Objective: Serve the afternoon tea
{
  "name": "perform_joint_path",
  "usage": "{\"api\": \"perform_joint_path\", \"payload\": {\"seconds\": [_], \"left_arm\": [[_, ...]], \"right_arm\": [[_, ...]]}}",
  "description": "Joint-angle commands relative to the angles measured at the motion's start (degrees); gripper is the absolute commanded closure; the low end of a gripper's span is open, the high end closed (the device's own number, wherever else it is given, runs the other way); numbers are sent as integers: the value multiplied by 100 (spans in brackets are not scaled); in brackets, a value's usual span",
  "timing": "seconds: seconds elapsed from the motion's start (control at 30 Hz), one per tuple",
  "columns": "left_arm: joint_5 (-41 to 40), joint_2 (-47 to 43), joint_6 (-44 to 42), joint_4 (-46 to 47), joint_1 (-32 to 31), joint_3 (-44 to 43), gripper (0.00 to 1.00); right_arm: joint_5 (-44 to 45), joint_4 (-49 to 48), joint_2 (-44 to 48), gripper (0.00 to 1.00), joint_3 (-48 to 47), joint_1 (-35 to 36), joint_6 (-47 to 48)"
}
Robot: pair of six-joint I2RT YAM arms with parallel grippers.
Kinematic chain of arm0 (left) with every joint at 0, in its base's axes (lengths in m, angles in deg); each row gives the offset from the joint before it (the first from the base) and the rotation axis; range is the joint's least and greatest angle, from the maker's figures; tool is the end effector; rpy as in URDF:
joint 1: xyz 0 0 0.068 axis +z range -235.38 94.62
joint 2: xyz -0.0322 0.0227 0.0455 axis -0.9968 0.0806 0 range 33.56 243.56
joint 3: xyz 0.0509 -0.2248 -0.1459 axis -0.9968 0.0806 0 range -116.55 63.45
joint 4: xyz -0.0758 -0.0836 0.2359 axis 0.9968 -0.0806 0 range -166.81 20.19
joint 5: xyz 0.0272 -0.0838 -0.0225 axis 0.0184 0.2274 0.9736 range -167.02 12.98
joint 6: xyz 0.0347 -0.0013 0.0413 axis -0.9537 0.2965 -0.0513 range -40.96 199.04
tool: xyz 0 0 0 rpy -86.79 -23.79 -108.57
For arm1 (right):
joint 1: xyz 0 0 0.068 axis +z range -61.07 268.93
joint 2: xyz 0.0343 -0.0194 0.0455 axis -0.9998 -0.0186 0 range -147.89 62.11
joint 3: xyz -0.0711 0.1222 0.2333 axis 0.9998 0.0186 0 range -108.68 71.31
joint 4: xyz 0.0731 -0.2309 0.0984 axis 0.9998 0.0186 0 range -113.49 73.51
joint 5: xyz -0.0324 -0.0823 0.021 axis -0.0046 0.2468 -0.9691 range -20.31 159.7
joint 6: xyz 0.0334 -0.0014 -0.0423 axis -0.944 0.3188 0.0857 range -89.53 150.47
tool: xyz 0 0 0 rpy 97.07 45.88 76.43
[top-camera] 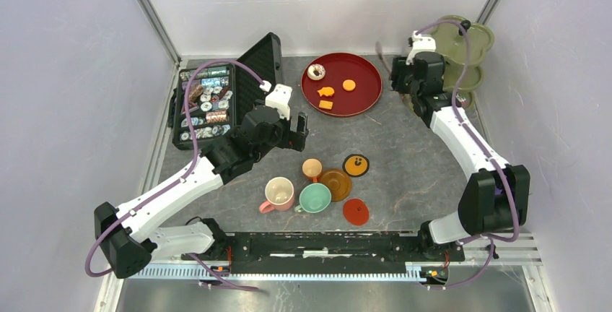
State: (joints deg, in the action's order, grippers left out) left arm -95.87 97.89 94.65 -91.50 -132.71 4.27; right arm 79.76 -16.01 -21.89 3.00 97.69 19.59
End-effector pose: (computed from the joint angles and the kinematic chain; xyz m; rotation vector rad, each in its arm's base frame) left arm 0.1787 -0.1770 0.3404 0.3539 2.0003 -0.3622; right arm 0.3417 0.0463 0.3247 0.1505 1.9632 0.0505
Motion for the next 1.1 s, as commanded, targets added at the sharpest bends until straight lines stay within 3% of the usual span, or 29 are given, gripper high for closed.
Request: {"api": "perform_joint_path", "payload": {"seconds": [0.0,0.33,0.5,0.83,1.07], "left_arm": [[48,-18,25,244,40,-41,0],[-345,-178,38,313,75,97,0],[-418,-194,3,313,77,108,0],[-375,-161,2,323,110,91,0],[-347,-129,6,324,146,91,0]], "right_arm": [[-1377,-312,-96,37,-212,400,542],[-2401,-679,-1705,36,-998,1327,71],[-1911,-270,-2345,36,-1714,1608,317],[-1147,59,-2611,35,-2080,1640,719],[-1068,163,-3022,36,-2388,1643,859]]}}
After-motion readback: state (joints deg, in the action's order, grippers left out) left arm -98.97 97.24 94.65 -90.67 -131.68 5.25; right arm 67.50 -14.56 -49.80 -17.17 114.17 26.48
